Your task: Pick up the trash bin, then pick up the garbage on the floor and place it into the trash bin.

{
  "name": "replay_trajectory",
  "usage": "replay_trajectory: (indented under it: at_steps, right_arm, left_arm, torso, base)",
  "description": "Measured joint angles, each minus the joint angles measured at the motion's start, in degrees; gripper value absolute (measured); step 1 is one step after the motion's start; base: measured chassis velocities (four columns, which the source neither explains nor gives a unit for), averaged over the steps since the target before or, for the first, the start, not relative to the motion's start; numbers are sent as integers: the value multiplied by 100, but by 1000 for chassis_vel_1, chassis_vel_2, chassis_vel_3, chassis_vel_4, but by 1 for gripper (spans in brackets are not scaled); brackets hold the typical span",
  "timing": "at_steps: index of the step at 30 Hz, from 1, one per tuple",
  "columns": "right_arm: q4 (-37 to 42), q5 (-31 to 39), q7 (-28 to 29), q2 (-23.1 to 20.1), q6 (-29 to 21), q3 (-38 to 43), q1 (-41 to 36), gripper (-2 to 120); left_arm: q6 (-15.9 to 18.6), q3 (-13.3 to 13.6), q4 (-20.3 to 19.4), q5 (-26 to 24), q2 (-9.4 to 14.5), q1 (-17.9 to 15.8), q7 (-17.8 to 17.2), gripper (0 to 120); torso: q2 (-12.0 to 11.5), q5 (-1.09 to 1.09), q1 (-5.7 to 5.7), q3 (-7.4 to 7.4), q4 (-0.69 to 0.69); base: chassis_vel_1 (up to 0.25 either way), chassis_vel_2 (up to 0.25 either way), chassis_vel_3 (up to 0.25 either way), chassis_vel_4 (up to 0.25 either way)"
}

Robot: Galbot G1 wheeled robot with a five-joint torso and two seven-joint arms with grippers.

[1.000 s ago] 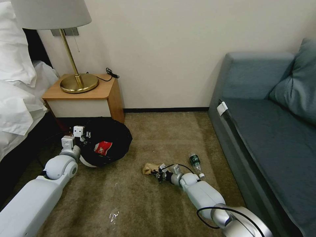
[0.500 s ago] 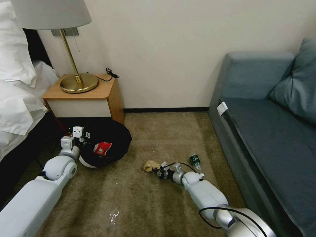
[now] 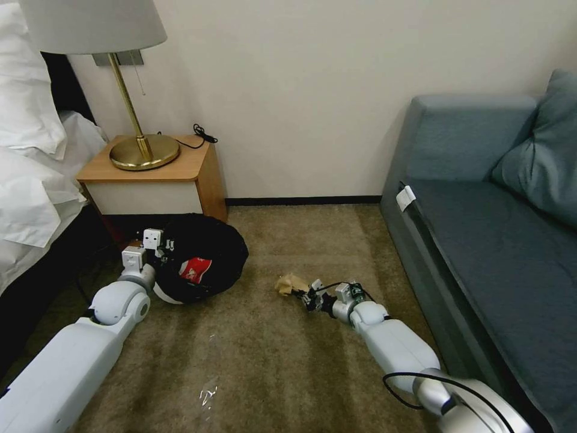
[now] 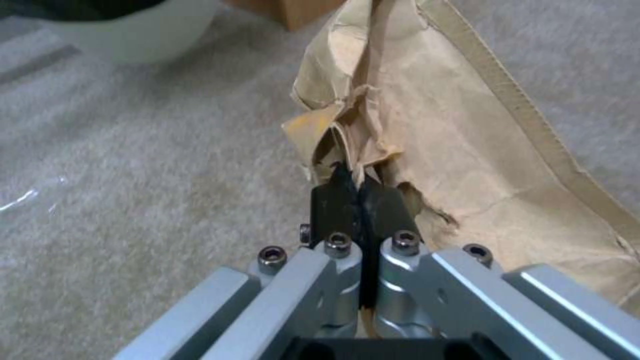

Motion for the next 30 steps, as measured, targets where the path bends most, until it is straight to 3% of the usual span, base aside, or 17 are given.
replay_trajectory:
  at_steps: [8, 18, 30]
  right_arm:
    - [430, 386, 1, -236, -23, -58, 31, 0]
    - [1213, 931, 14, -466, -94, -95, 188, 0]
    - [2227, 1575, 10, -573, -347, 68, 387, 0]
  left_arm:
    - [-15, 219, 150, 52, -197, -215, 17, 5]
    - [-19, 488, 236, -45, -249, -567, -34, 5]
    - [-15, 589, 268, -108, -302, -711, -89, 5]
  torso:
    - [0, -1, 0, 0, 0]
    - [0, -1, 0, 0, 0]
    - [0, -1, 0, 0, 0]
  base:
    - [0, 0, 0, 0]
    - [0, 0, 0, 0]
    - [0, 0, 0, 0]
